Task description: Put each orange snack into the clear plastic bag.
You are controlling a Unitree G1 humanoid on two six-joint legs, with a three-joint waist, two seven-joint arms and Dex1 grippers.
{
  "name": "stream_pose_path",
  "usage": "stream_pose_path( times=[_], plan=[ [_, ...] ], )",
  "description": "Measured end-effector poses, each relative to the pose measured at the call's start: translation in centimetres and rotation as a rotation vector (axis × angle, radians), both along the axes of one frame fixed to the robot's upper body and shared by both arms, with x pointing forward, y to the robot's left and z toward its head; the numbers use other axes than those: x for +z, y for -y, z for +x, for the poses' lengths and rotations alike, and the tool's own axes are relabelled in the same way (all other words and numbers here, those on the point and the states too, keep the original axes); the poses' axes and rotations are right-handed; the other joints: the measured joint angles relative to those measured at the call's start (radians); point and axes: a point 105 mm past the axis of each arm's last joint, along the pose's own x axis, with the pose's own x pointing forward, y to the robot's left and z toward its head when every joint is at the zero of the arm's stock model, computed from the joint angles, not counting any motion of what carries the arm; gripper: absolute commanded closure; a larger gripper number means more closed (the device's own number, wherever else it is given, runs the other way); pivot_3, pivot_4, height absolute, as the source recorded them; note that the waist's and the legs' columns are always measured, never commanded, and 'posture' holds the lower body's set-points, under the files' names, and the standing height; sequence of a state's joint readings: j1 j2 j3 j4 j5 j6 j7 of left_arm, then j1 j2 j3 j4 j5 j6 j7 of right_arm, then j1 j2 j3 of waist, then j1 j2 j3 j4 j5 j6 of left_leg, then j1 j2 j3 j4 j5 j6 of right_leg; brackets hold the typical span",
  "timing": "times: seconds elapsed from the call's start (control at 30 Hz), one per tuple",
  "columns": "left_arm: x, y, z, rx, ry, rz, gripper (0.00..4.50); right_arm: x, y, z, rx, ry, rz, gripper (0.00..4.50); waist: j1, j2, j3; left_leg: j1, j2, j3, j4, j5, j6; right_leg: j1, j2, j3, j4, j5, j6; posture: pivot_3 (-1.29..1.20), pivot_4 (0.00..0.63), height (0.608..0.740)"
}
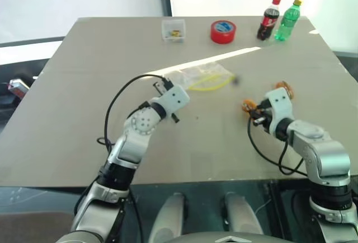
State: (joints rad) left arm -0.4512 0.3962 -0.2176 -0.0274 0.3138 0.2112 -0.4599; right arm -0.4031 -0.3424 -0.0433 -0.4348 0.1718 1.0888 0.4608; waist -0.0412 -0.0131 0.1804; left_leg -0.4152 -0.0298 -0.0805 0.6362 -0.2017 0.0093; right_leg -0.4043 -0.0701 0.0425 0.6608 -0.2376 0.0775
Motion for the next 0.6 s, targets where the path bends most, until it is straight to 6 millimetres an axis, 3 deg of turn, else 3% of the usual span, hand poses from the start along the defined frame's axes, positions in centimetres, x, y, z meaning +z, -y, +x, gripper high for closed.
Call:
stream_pose_path(
  times=[0.07,0.2,0.43,0.6],
  plan=[
    [-0.2,0.7,-0.2,-0.029,-0.003,0.006,4.5,1.3,-1.5,0.3,0.058,0.037,0.002,3.99,0.002,0.0,0.0,0.0,0.0,-0.001,0.0,0.0,0.0,0.0,0.0,-0.001,0.0,0.0,0.0,0.0,0.15,0.74],
    [-0.5,1.4,-0.5,-0.058,-0.012,0.002,4.5,1.8,-3.1,1.1,0.107,0.039,0.001,3.99,0.006,0.0,0.0,-0.001,-0.001,-0.001,0.0,0.0,0.0,0.0,0.0,-0.001,-0.001,0.0,0.0,0.0,0.15,0.74],
    [-0.5,2.2,-0.7,-0.084,-0.013,-0.007,4.5,0.9,-3.9,2.2,0.123,0.007,-0.019,3.99,0.005,0.0,0.0,-0.001,0.0,-0.001,0.0,0.0,0.0,0.0,0.0,-0.001,-0.001,0.0,0.0,0.0,0.15,0.74],
    [0.1,4.1,-2.1,-0.204,0.012,-0.003,4.5,1.4,-4.7,3.0,0.135,0.019,-0.018,3.99,0.003,0.0,0.0,-0.001,0.0,-0.001,0.0,0.0,0.0,0.0,0.0,0.0,-0.001,0.0,0.0,0.0,0.15,0.74]
  ],
)
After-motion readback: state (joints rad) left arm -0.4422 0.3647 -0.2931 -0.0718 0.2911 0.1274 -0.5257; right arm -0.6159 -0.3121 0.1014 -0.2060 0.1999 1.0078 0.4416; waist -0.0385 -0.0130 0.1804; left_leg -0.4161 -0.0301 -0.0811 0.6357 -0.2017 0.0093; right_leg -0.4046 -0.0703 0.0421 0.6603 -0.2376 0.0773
